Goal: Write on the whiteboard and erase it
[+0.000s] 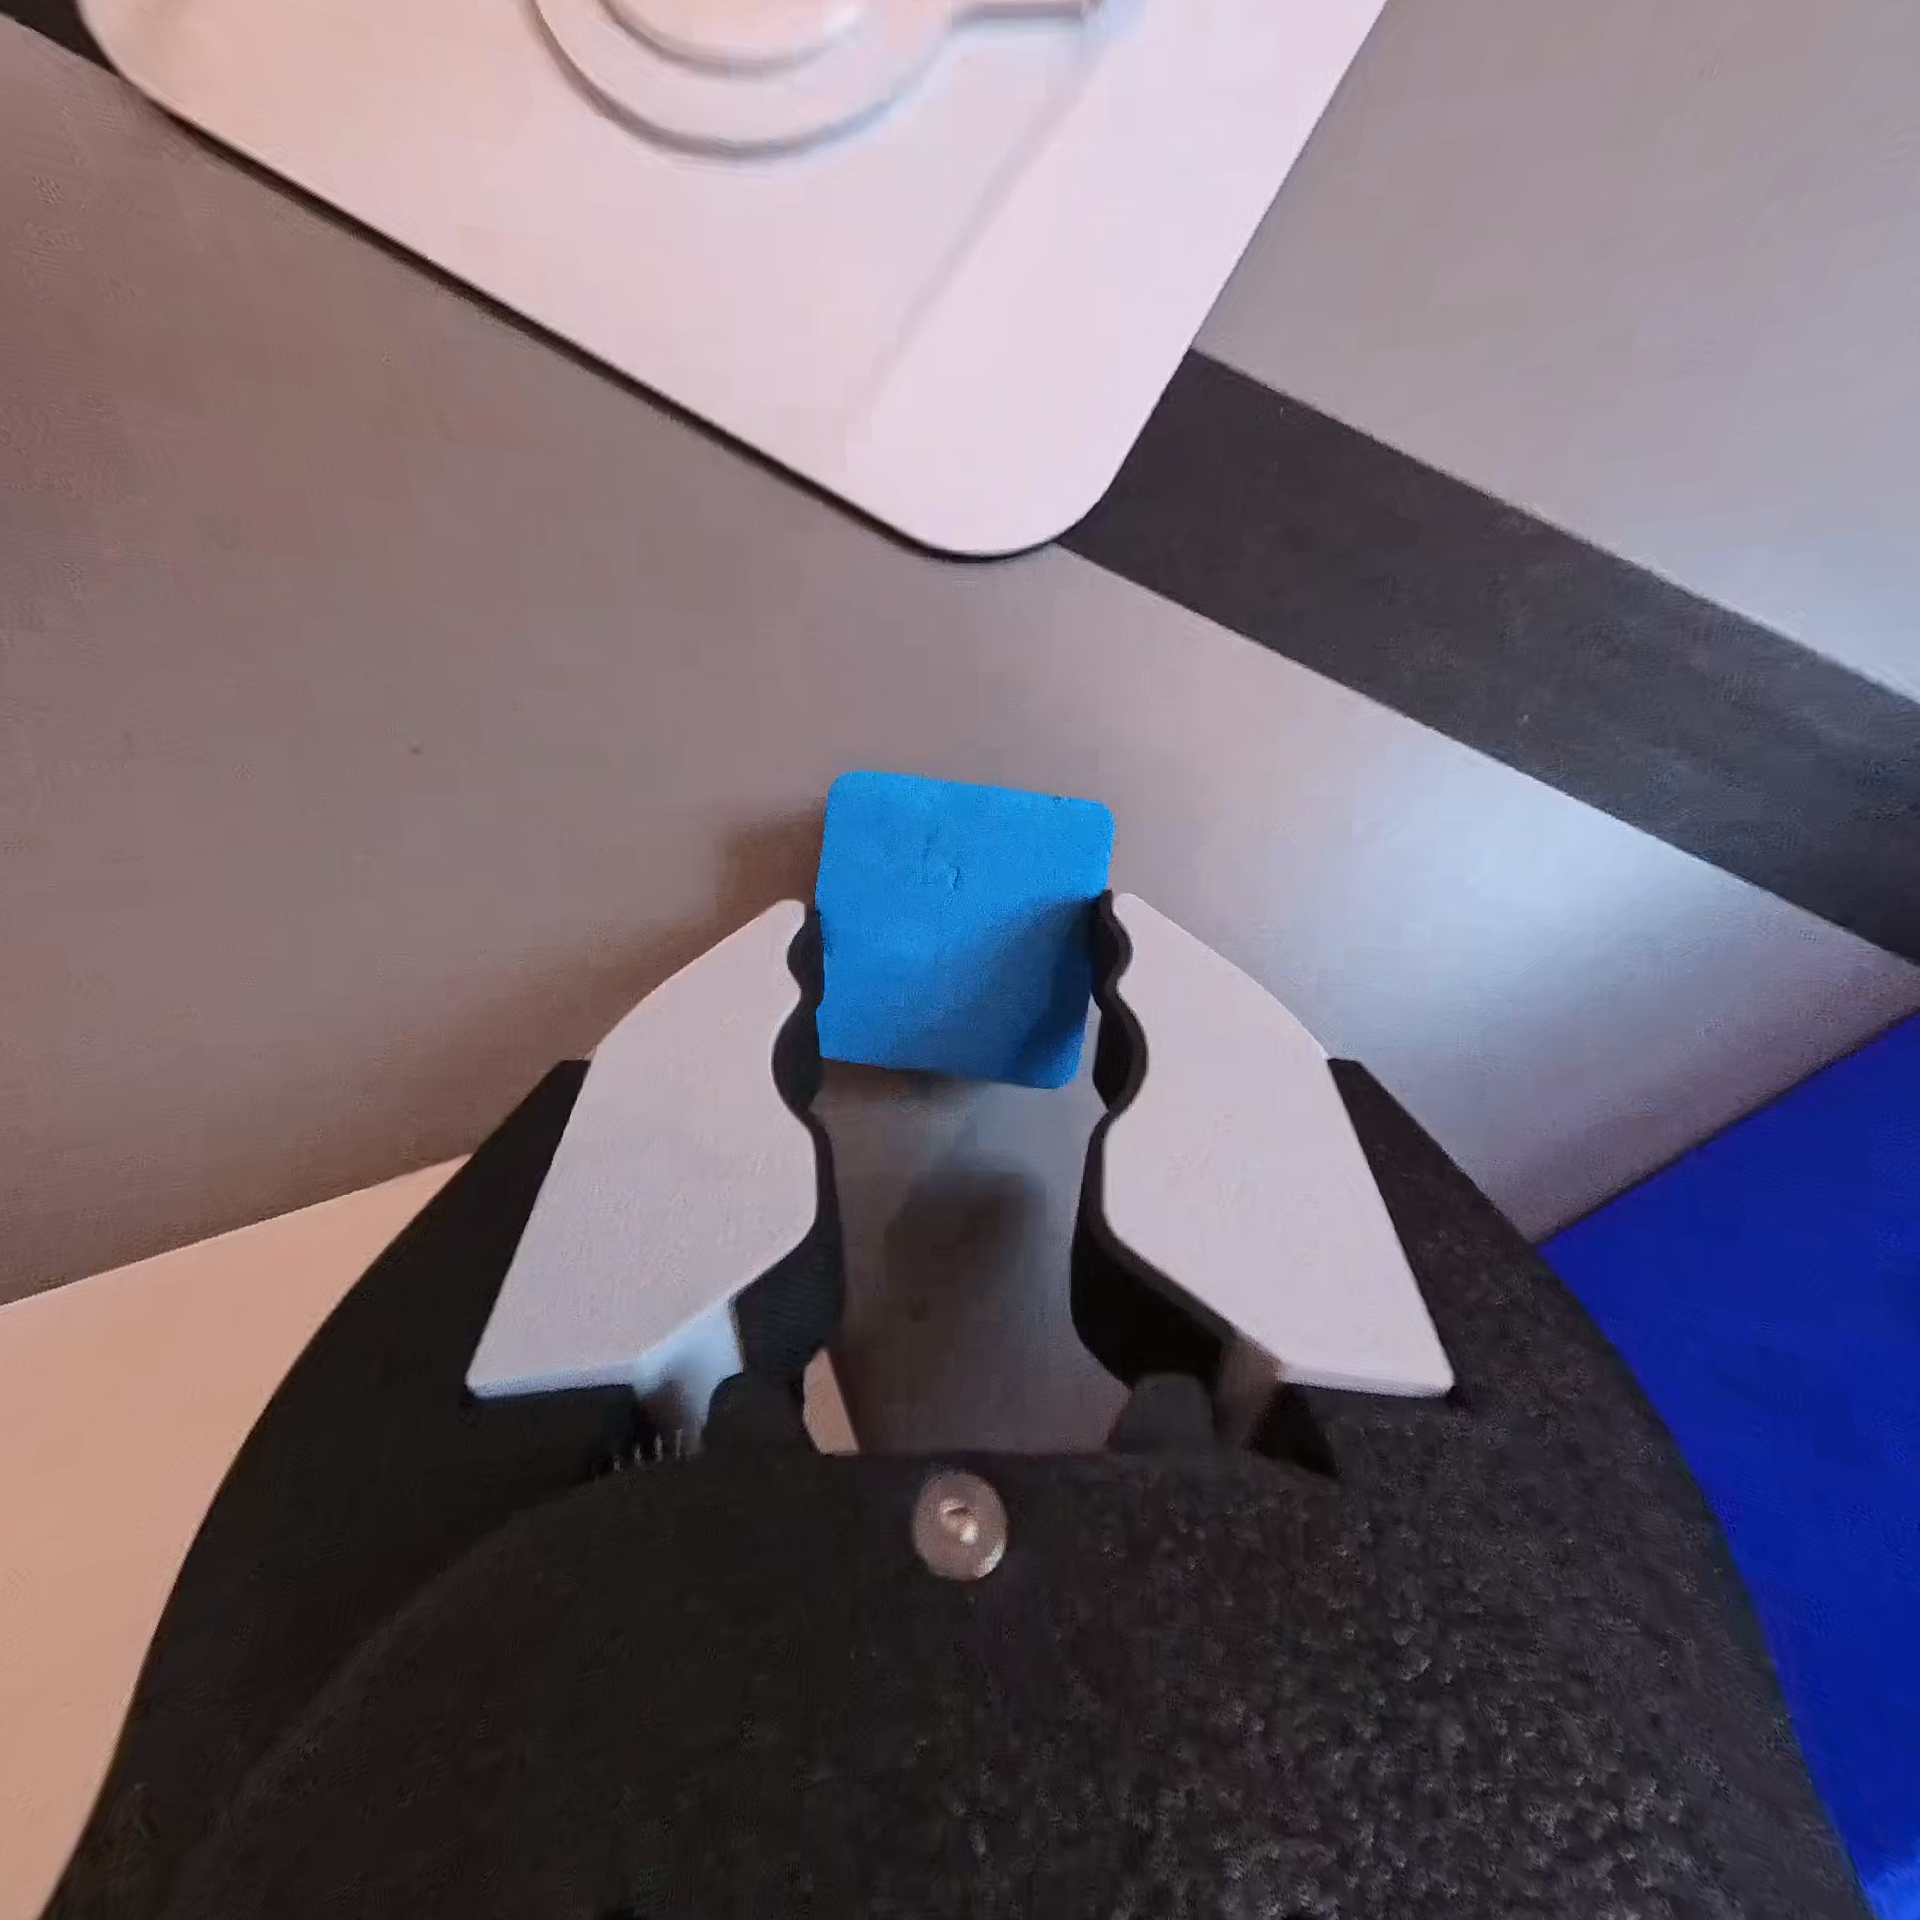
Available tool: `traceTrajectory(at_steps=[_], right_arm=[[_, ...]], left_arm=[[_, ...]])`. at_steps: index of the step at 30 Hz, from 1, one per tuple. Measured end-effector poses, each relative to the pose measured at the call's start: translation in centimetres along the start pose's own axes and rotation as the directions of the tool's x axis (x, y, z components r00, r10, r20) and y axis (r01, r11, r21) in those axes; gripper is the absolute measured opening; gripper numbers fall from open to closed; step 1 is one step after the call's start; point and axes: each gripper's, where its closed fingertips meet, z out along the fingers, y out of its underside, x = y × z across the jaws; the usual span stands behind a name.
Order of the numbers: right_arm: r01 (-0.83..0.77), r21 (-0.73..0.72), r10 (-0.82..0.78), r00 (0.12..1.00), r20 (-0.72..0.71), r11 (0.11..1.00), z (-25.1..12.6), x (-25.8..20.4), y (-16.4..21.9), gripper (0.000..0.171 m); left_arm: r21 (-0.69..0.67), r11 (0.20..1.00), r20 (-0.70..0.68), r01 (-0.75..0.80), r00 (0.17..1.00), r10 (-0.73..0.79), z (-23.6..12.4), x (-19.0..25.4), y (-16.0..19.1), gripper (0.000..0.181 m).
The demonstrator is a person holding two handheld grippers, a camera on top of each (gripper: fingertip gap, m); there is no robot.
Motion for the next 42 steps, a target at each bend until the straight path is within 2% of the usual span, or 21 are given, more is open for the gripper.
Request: traceTrajectory(at_steps=[2, 5, 9, 11, 14, 17, 19, 22, 27, 31, 33, 35, 37, 39, 41, 42], right_arm=[[-0.008, -0.030, 0.008, 1.000, 0.006, 1.000, 0.6, -0.1, 0.7, 0.054], [0.038, -0.037, -0.037, 0.999, 0.021, 0.999, -0.3, -1.0, 0.9, 0.076], [0.169, 0.094, -0.177, 0.980, 0.087, 0.981, -5.0, -4.4, 0.8, 0.074], [0.263, 0.052, -0.267, 0.955, 0.126, 0.964, -6.9, -5.5, 3.8, 0.071], [0.317, -0.069, -0.292, 0.924, 0.249, 0.946, -8.6, -6.0, 10.6, 0.073], [0.300, -0.129, -0.255, 0.924, 0.285, 0.945, -9.6, -4.5, 16.0, 0.076], [0.256, -0.111, -0.217, 0.934, 0.282, 0.960, -10.2, -3.4, 18.1, 0.075], [0.212, -0.054, -0.189, 0.942, 0.279, 0.976, -11.0, -3.0, 19.3, 0.068], [0.243, -0.017, -0.237, 0.958, 0.160, 0.970, -11.3, -3.9, 20.5, 0.067], [0.182, 0.062, -0.191, 0.959, 0.209, 0.981, -11.9, -5.1, 20.9, 0.056], [0.136, 0.163, -0.175, 0.953, 0.249, 0.977, -12.3, -5.9, 19.9, 0.055], [0.130, 0.351, -0.217, 0.951, 0.222, 0.927, -13.3, -5.8, 17.5, 0.060], [0.118, 0.524, -0.245, 0.952, 0.181, 0.844, -14.7, -5.5, 14.8, 0.058], [0.136, 0.673, -0.316, 0.937, 0.151, 0.727, -16.3, -6.2, 12.3, 0.037], [0.203, 0.787, -0.408, 0.910, 0.068, 0.583, -17.4, -7.1, 10.3, 0.000], [0.226, 0.830, -0.451, 0.892, 0.034, 0.509, -17.8, -7.7, 9.5, 0.000]], left_arm=[[0.001, 1.000, 0.000, 0.000, 1.000, 0.000, 0.0, 0.0, 0.0, 0.027], [0.005, 1.000, -0.005, 0.001, 1.000, -0.001, 0.0, 0.0, 0.0, 0.027], [0.005, 1.000, -0.006, 0.003, 1.000, -0.003, -0.1, 0.0, 0.0, 0.027], [0.007, 1.000, -0.007, 0.003, 1.000, -0.003, -0.1, 0.0, 0.0, 0.027], [0.004, 1.000, -0.027, -0.024, 0.999, 0.024, -0.1, 0.4, 0.2, 0.033], [-0.014, 0.998, -0.064, -0.055, 0.996, 0.054, -0.4, 1.0, 0.5, 0.048], [-0.037, 0.994, -0.047, -0.100, 0.994, 0.098, -0.4, 1.1, 0.8, 0.054], [-0.056, 0.988, -0.003, -0.145, 0.989, 0.145, -0.2, 1.0, 0.7, 0.057], [-0.067, 0.990, 0.042, -0.123, 0.991, 0.126, -0.9, -0.1, 1.4, 0.060], [-0.046, 0.997, 0.110, -0.060, 0.992, 0.065, -2.1, -2.4, 2.6, 0.057], [-0.027, 0.999, 0.132, -0.031, 0.991, 0.035, -2.4, -3.2, 3.0, 0.054], [0.016, 0.999, 0.130, -0.029, 0.991, 0.026, -2.9, -3.3, 2.6, 0.057], [0.133, 0.991, 0.139, -0.026, 0.990, 0.008, -4.1, -3.5, 1.0, 0.053], [0.273, 0.962, 0.170, -0.025, 0.985, -0.023, -5.9, -4.1, -0.9, 0.039], [0.373, 0.927, 0.231, -0.029, 0.971, -0.062, -8.0, -5.3, -2.1, 0.022], [0.421, 0.906, 0.280, -0.045, 0.957, -0.082, -9.2, -6.1, -2.5, 0.007]])
